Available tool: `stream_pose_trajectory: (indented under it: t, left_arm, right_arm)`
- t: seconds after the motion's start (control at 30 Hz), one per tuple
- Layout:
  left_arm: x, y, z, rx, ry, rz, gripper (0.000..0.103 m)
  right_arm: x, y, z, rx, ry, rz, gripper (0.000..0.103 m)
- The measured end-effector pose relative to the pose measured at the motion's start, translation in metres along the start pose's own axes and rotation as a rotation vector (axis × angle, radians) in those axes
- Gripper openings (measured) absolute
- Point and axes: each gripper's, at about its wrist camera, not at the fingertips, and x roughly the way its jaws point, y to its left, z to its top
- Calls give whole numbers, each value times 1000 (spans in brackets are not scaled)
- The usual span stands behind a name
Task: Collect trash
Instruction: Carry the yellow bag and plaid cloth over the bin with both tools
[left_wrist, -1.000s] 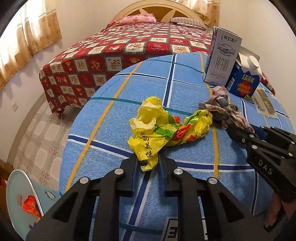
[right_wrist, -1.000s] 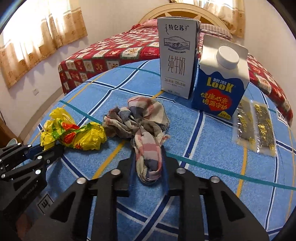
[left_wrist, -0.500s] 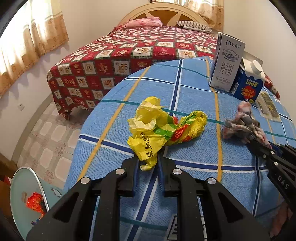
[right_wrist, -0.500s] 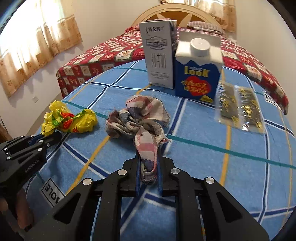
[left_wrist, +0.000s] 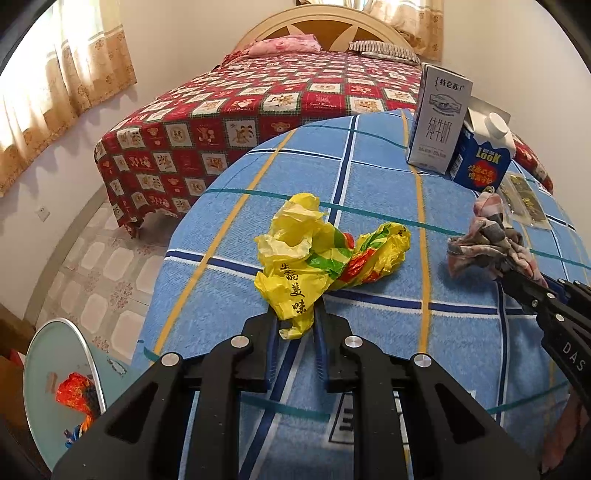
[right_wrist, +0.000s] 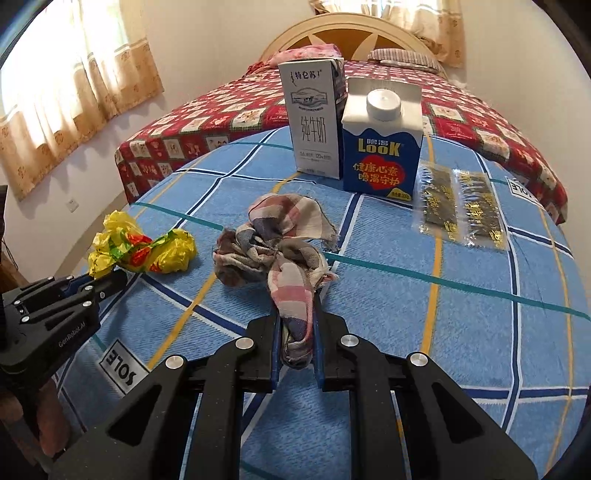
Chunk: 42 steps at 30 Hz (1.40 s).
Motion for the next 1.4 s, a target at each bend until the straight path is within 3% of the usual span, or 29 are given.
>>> stream_pose_trajectory:
  t: [0.67,1.4]
  left_arm:
    - [-62,25,-31,-19,-70,23,16]
    - [-126,72,-66,-30,-157,124,16]
  right_arm:
    - [-36,33,-14,-9,-69,44,14]
    - [-61,102,-31,-96,-116,122,14]
